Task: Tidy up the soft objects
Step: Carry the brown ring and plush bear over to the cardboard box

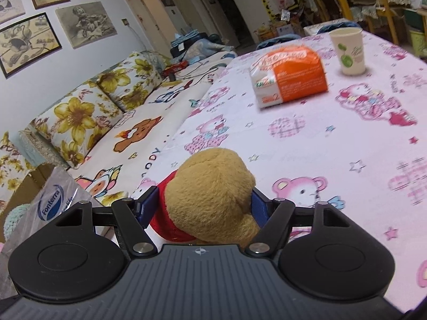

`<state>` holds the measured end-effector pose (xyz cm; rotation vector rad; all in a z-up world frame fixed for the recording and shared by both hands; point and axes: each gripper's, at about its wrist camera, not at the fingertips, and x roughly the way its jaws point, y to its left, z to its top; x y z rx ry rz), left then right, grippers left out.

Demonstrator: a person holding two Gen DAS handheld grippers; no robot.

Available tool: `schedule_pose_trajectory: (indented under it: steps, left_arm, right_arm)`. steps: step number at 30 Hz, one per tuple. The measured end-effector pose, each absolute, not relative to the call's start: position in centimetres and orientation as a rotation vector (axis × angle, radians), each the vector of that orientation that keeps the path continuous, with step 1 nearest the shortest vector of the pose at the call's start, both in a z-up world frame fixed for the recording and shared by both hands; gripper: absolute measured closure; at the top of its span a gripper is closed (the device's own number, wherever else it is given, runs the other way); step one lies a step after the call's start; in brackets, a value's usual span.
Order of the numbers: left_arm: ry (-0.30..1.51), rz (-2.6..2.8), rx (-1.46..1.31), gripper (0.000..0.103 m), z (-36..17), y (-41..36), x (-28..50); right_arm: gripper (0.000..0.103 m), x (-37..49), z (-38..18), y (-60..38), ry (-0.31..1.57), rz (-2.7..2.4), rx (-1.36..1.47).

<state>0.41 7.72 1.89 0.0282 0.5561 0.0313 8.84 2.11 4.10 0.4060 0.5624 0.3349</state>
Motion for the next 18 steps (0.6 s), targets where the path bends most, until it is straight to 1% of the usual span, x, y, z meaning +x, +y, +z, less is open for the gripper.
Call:
schedule_pose_trajectory:
  steps: [8,18]
  left_arm:
    - [0.553,-0.025,-0.058,0.075,2.4,7.8,-0.2]
    - [0.504,-0.079,-0.095,0.075,3.3,7.5,-1.3]
  right_arm:
    - [0.015,6.8,5.9,0.5,0.529,0.285,0.387]
    - [0.015,4.2,5.4,-1.4,0.539,0.192,0.395]
